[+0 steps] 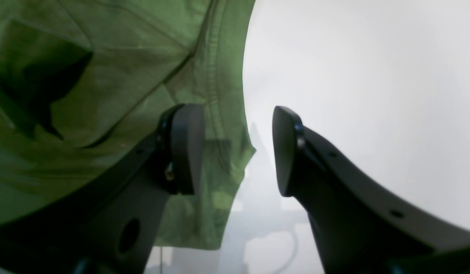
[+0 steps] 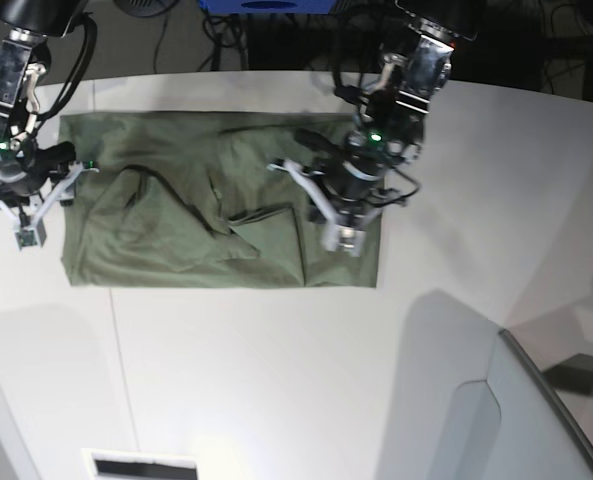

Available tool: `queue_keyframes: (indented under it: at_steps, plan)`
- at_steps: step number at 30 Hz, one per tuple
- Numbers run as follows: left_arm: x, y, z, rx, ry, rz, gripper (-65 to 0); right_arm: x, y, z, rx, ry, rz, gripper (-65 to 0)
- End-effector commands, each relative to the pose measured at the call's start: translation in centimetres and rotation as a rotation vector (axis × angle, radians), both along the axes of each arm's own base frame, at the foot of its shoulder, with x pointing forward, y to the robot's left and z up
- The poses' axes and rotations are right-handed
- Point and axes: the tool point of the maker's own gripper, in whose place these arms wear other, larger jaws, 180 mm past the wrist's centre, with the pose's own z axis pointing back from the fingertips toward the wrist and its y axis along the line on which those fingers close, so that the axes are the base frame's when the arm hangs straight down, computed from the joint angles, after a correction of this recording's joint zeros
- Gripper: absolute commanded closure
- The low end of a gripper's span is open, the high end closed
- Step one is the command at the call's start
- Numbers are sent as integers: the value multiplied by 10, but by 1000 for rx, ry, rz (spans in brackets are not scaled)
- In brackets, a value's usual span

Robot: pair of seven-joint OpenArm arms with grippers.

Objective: Layout the t-shirt on the table in an organized manner, then fold the t-shirt properly
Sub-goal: 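Lay the carried end over the strip's middle with the left gripper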

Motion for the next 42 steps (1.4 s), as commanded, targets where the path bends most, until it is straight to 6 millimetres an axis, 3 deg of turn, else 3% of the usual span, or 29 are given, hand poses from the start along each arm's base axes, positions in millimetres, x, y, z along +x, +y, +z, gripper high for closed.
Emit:
queue_keyframes:
  at_steps: [1,6,13,20,24,31,38,42]
  plan:
    - [10,8,11,-8,-43,28,0,11,-4,11,-12,-47,0,-279]
    - [12,28,8,-46,-31,157,0,20,-2,17,-5,-94,5,-279]
    - [14,10,0,-195,27,194,0,20,-1,17,-3,-97,5,-279]
    - [11,5,-12,-219,69,204,0,20,-4,18,-10,-97,5,-279]
    - [15,-16,-8,-222,63,141,0,20,-3,18,-8,-97,5,-279]
    - [18,-32,-27,-226,123,128,0,20,-2,17,-5,-97,4,-279]
    - [52,-63,-1,-244,57,54,0,20,-3,17,-7,-97,5,-279]
    - [68,-87,0,-250,70,19,0,20,-4,17,-9,-97,5,-279]
